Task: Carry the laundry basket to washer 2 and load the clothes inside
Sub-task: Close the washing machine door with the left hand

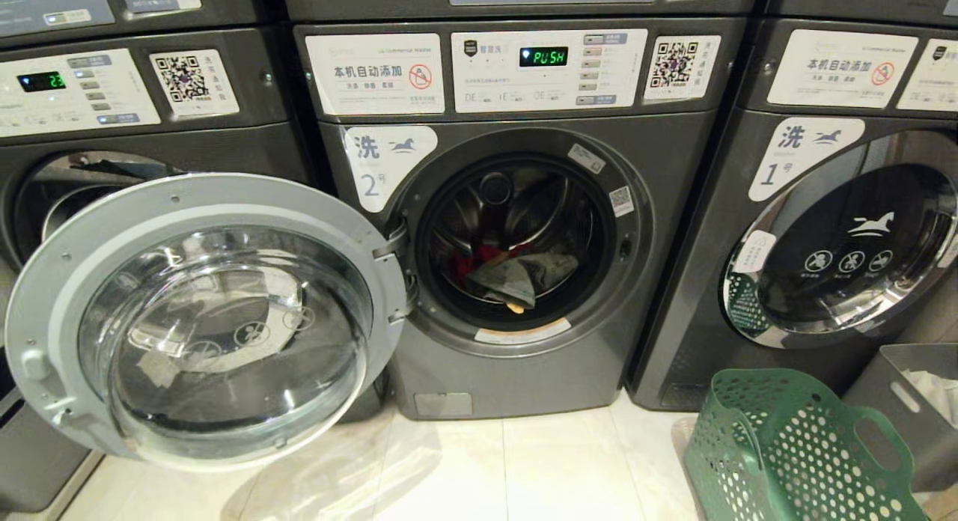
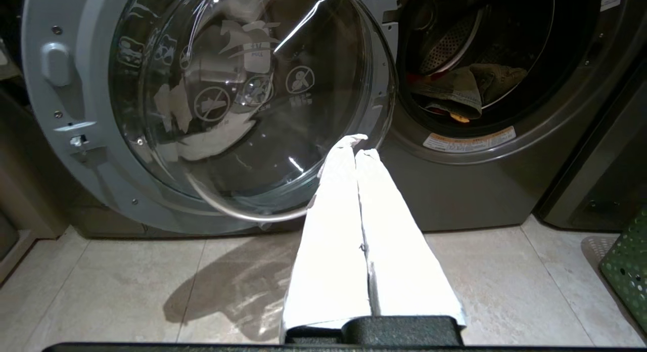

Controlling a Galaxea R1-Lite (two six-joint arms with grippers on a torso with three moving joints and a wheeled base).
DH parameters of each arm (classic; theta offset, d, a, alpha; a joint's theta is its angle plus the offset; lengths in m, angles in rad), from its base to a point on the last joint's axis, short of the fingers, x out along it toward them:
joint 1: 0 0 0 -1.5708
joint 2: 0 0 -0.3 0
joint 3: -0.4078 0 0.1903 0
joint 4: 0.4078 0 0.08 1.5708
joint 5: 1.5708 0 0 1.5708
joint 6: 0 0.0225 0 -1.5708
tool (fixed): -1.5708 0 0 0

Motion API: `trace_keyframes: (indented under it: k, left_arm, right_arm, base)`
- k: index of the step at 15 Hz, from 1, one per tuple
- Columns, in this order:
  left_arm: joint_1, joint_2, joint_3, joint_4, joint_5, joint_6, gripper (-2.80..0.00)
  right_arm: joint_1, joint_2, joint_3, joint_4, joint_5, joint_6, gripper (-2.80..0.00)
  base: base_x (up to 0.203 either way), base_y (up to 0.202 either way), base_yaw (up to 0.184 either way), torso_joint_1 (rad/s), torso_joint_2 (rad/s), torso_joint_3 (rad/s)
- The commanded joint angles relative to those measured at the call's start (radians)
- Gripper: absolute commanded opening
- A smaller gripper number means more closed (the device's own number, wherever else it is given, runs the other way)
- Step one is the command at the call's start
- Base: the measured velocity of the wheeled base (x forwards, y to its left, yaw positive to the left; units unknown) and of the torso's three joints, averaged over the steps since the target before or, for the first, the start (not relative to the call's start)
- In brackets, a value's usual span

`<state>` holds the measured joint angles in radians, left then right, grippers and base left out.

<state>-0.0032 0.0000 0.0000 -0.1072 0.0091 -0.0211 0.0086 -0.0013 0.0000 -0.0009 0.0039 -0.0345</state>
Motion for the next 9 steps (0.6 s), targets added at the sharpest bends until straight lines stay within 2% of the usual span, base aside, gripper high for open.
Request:
trace_keyframes:
  k: [1, 4, 6, 7, 9]
  left_arm:
    - [0.0, 0.002, 0.04, -0.002, 0.001, 0.0, -2.8]
    - [0.0, 0.002, 0.04, -0.002, 0.0, 0.004, -2.8]
    - [0.0, 0.001, 0.019, -0.007, 0.001, 0.053, -2.8]
    - [0.0, 0.007, -0.043, 0.004, 0.0, 0.067, -2.8]
    - [0.0, 0.08, -0.245, 0.05, 0.003, 0.081, -2.8]
  right_arm:
    - [0.001, 0.001, 0.0, -0.001, 0.001, -0.001, -2.8]
    - [0.001, 0.001, 0.0, -0.002, 0.001, 0.016, -2.8]
    - [0.001, 0.001, 0.002, -0.001, 0.003, 0.007, -2.8]
    - [0.001, 0.001, 0.0, -0.001, -0.001, 0.017, -2.8]
    - [0.001, 0.001, 0.0, -0.002, -0.007, 0.019, -2.8]
  base:
    - [-0.122, 0.0, 0.004, -0.003, 0.01, 0.006]
    - [0.0, 0.0, 0.0, 0.0, 0.0, 0.0]
    - [0.0, 0.0, 0.0, 0.0, 0.0, 0.0]
    - [0.0, 0.0, 0.0, 0.0, 0.0, 0.0]
    - [0.0, 0.0, 0.0, 0.0, 0.0, 0.0]
